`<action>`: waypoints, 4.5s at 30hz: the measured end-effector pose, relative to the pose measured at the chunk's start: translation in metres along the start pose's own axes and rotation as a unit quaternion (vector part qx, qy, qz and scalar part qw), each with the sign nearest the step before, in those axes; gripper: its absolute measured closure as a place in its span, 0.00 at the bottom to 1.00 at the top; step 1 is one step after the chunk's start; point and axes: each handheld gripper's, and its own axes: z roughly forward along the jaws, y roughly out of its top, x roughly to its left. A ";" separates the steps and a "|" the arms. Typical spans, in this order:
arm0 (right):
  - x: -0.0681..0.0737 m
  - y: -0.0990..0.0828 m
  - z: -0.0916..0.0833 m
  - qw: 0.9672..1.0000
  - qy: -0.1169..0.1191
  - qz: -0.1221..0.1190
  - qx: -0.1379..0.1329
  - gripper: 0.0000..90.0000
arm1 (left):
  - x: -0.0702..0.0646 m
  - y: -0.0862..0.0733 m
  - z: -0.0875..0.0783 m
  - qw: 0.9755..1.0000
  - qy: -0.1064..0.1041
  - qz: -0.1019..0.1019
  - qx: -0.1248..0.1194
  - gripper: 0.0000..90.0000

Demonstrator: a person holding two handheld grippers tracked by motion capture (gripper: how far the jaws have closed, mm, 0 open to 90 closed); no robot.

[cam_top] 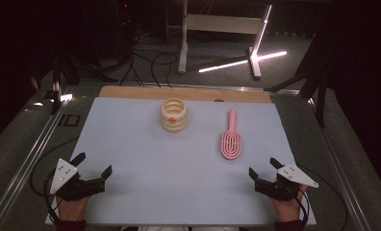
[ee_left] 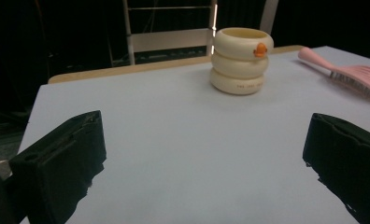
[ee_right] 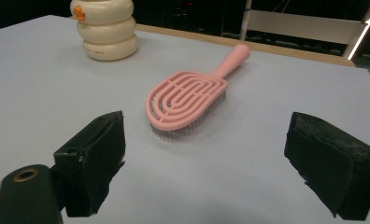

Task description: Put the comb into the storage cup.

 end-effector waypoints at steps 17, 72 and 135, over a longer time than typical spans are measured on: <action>0.000 0.036 0.008 1.000 0.002 0.011 0.009 0.14 | 0.003 -0.004 -0.002 1.000 0.016 -0.002 -0.006 0.00; -0.013 0.073 0.093 0.994 -0.031 -0.020 0.101 0.58 | 0.003 -0.006 0.001 1.000 0.018 -0.008 -0.003 0.00; 0.021 0.032 0.123 0.967 0.024 -0.128 0.219 1.00 | 0.002 -0.007 0.003 1.000 0.024 -0.005 0.004 0.00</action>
